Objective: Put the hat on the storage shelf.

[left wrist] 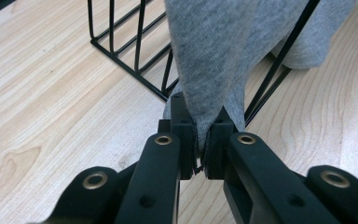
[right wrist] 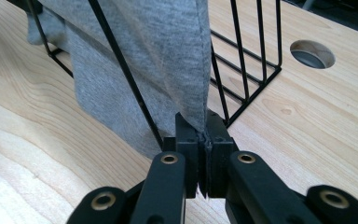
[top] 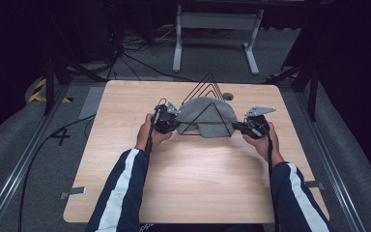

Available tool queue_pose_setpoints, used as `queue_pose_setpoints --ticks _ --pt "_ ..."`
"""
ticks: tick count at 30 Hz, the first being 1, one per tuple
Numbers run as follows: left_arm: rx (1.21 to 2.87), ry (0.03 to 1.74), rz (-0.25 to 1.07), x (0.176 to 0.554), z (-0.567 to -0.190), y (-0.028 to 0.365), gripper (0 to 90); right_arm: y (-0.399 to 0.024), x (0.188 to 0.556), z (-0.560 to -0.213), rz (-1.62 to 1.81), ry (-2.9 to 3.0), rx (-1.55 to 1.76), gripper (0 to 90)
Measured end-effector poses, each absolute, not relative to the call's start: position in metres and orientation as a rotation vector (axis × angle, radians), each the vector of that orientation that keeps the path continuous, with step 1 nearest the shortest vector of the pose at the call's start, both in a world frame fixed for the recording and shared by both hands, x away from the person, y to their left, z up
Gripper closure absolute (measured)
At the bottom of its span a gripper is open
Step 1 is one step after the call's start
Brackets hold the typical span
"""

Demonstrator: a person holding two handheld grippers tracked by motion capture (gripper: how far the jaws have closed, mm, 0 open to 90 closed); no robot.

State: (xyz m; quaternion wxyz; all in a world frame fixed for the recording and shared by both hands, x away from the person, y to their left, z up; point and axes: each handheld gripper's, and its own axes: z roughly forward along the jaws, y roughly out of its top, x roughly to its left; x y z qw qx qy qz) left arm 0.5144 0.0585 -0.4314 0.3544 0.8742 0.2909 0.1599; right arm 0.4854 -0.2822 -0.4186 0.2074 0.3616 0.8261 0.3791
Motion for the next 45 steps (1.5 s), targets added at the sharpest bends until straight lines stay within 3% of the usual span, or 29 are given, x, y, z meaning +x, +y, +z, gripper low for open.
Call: queue_pose_setpoints --ticks 3,9,32,45 --pt "2.251 0.759 0.428 0.513 -0.431 0.06 84.2 -0.281 0.485 -0.418 1.059 2.293 1.003 85.6" --pt "2.212 0.746 0.439 0.505 -0.42 0.072 71.6 -0.287 0.48 -0.41 1.08 2.259 1.004 76.1" --pt "2.307 0.615 0.527 0.444 -0.401 0.125 59.3 -0.293 0.439 -0.379 0.972 2.316 0.876 65.4" --pt "2.345 0.623 0.554 0.4 -0.417 0.157 38.1 -0.321 0.394 -0.39 0.872 2.326 0.872 48.3"
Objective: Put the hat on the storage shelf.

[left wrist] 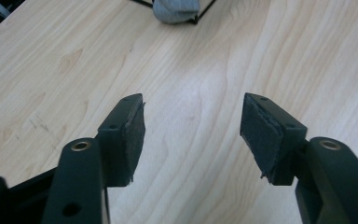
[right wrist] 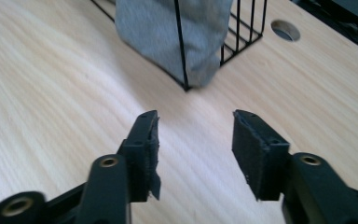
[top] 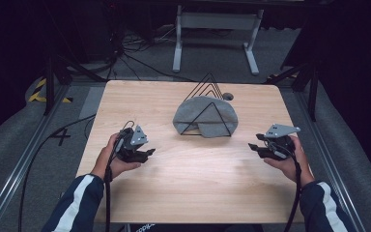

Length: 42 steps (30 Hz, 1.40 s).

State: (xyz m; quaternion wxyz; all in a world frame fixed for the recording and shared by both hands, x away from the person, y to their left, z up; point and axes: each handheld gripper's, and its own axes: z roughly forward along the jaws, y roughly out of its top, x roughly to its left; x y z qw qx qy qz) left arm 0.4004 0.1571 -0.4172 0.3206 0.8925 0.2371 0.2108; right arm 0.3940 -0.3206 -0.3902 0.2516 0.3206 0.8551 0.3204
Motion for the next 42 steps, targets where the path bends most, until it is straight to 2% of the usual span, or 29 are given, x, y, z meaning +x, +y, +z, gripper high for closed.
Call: queue_pose_setpoints --ticks 7,11,16,26,34,42 --pt "2.375 0.616 0.538 0.378 -0.433 0.173 29.7 -0.341 0.365 -0.404 0.842 2.294 0.916 33.4" --pt "2.391 0.628 0.52 0.367 -0.445 0.181 25.6 -0.355 0.353 -0.414 0.894 2.281 0.957 31.1" --pt "2.402 0.639 0.494 0.358 -0.46 0.189 24.9 -0.369 0.34 -0.433 0.873 2.283 1.02 28.7" --pt "2.247 0.701 0.294 0.343 -0.481 0.213 21.8 -0.384 0.324 -0.46 0.857 2.276 1.124 22.5" --pt "2.239 0.746 0.306 0.342 -0.482 0.215 16.1 -0.39 0.322 -0.468 0.96 2.228 1.229 16.1" --pt "2.249 0.739 0.302 0.344 -0.481 0.215 14.6 -0.39 0.322 -0.468 0.955 2.229 1.228 15.7"
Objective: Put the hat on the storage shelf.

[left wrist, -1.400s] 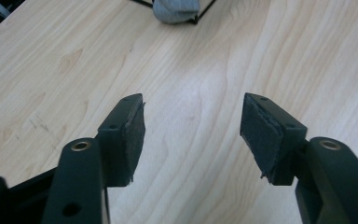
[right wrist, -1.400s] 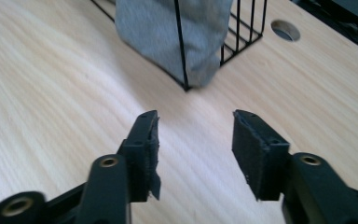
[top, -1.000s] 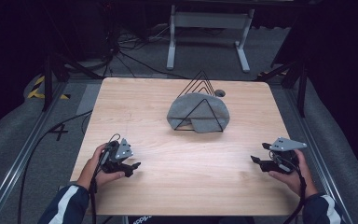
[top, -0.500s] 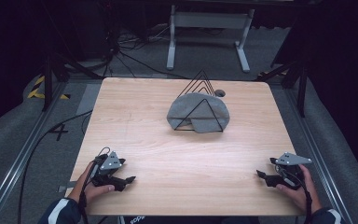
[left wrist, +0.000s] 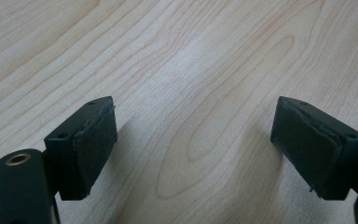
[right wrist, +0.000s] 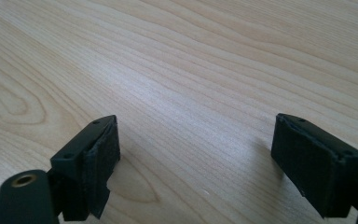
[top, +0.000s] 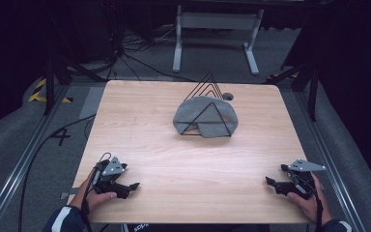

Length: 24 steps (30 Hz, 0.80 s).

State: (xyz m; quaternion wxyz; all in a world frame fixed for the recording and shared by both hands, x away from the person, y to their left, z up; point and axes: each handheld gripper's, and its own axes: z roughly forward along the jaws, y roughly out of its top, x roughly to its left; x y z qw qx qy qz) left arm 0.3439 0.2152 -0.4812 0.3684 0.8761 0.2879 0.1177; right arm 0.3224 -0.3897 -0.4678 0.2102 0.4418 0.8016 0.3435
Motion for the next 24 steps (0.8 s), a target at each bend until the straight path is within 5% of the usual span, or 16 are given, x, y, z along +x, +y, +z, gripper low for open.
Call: queue_pose_setpoints --ticks 24 --pt "2.257 0.73 0.289 0.3493 -0.4816 0.2143 11.5 -0.3894 0.323 -0.4678 0.952 2.214 1.247 15.2"
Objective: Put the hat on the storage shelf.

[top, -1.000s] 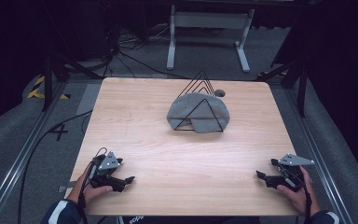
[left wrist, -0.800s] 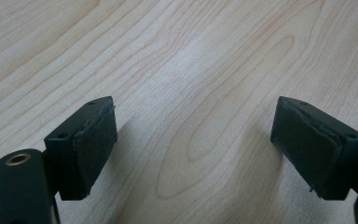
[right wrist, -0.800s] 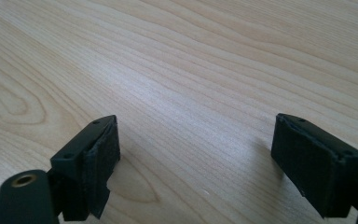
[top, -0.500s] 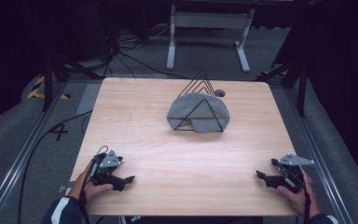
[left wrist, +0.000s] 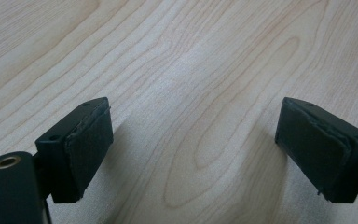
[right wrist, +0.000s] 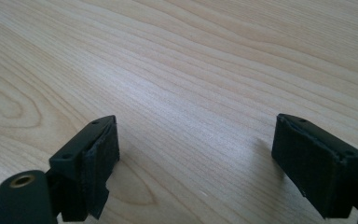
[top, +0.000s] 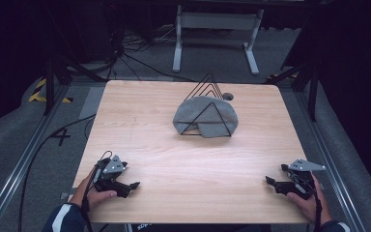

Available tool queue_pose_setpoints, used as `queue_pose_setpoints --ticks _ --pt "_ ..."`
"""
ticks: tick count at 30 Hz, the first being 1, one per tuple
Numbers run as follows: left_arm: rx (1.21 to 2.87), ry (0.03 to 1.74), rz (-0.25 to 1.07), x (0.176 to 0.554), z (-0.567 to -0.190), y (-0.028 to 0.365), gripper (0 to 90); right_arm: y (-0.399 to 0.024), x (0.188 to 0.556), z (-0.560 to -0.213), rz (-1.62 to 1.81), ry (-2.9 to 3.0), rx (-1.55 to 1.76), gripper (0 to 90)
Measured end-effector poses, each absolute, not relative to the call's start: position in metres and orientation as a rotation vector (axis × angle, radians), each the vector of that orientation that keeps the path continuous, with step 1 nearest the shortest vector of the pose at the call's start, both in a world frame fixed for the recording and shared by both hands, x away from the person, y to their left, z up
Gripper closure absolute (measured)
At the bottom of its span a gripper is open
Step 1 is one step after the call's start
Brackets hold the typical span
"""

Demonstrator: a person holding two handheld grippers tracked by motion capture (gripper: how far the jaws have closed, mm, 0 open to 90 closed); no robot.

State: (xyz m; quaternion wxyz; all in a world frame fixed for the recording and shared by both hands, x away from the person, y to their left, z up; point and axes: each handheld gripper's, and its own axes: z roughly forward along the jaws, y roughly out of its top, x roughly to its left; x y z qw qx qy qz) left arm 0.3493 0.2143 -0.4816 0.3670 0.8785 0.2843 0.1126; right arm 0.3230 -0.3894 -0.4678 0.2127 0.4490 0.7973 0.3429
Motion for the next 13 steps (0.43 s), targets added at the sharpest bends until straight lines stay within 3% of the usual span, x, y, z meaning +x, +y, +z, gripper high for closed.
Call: queue_pose_setpoints --ticks 13 --pt "2.245 0.77 0.308 0.349 -0.4819 0.2155 11.3 -0.3893 0.3248 -0.468 0.949 2.207 1.252 15.2"
